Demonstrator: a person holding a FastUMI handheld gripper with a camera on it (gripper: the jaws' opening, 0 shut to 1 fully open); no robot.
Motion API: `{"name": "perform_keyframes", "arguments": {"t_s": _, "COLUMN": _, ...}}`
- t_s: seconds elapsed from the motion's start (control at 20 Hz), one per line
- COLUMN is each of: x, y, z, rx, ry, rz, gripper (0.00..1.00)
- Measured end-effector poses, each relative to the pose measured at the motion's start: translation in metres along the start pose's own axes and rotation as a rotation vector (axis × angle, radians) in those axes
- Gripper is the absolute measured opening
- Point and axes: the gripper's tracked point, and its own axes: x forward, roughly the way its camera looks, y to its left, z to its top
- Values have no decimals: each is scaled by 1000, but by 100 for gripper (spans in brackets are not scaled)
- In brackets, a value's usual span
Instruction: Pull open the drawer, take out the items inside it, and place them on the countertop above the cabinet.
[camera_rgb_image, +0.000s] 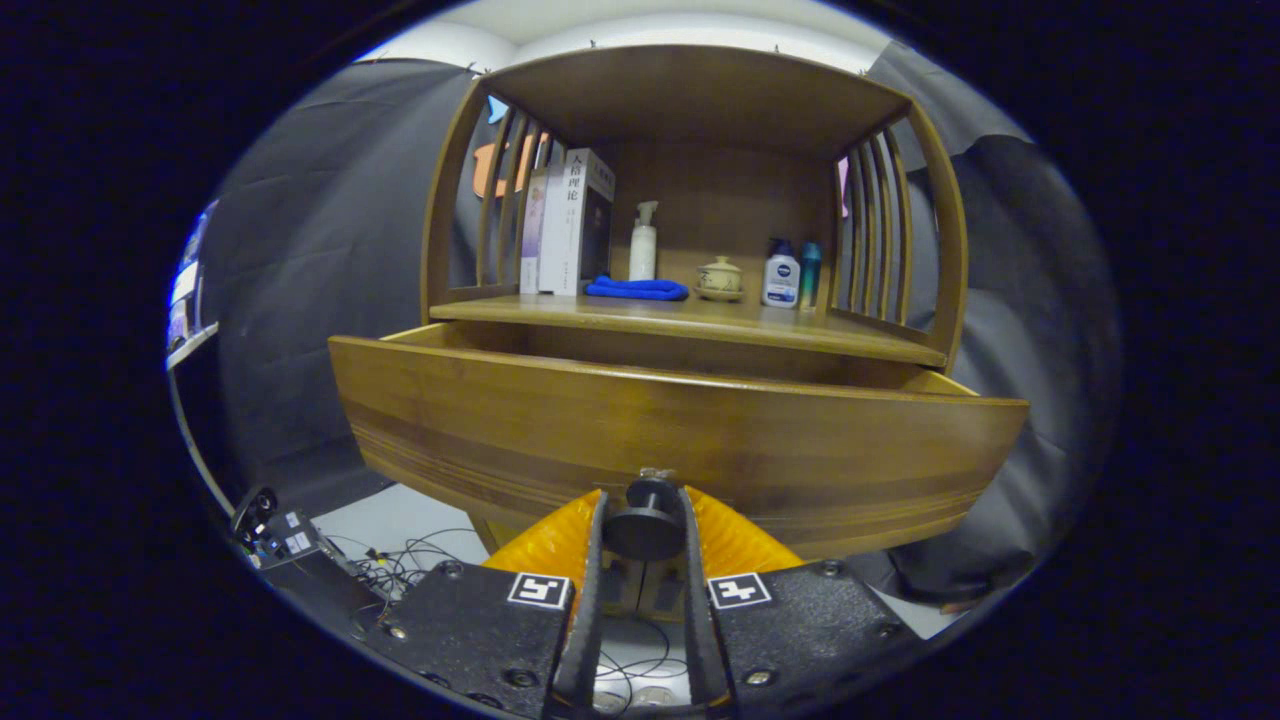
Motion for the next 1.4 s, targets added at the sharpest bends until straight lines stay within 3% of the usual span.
{"name": "perform_keyframes", "arguments": {"t_s": 0.6, "x": -39, "y": 5, "z": -19, "rx": 28, "ry": -13, "rz": 42, "gripper": 37}}
{"name": "perform_keyframes", "arguments": {"t_s": 0.8, "x": -39, "y": 6, "z": -27, "rx": -40, "ry": 11, "rz": 49, "gripper": 40}}
{"name": "perform_keyframes", "arguments": {"t_s": 0.95, "x": -56, "y": 5, "z": 9, "rx": -102, "ry": -93, "rz": 42, "gripper": 55}}
{"name": "perform_keyframes", "arguments": {"t_s": 1.1, "x": -69, "y": 15, "z": 44, "rx": -174, "ry": -192, "rz": 45, "gripper": 82}}
{"name": "perform_keyframes", "arguments": {"t_s": 1.25, "x": -66, "y": 17, "z": 84, "rx": -200, "ry": -242, "rz": 58, "gripper": 84}}
{"name": "perform_keyframes", "arguments": {"t_s": 1.4, "x": -43, "y": 12, "z": 117, "rx": -161, "ry": -206, "rz": 81, "gripper": 86}}
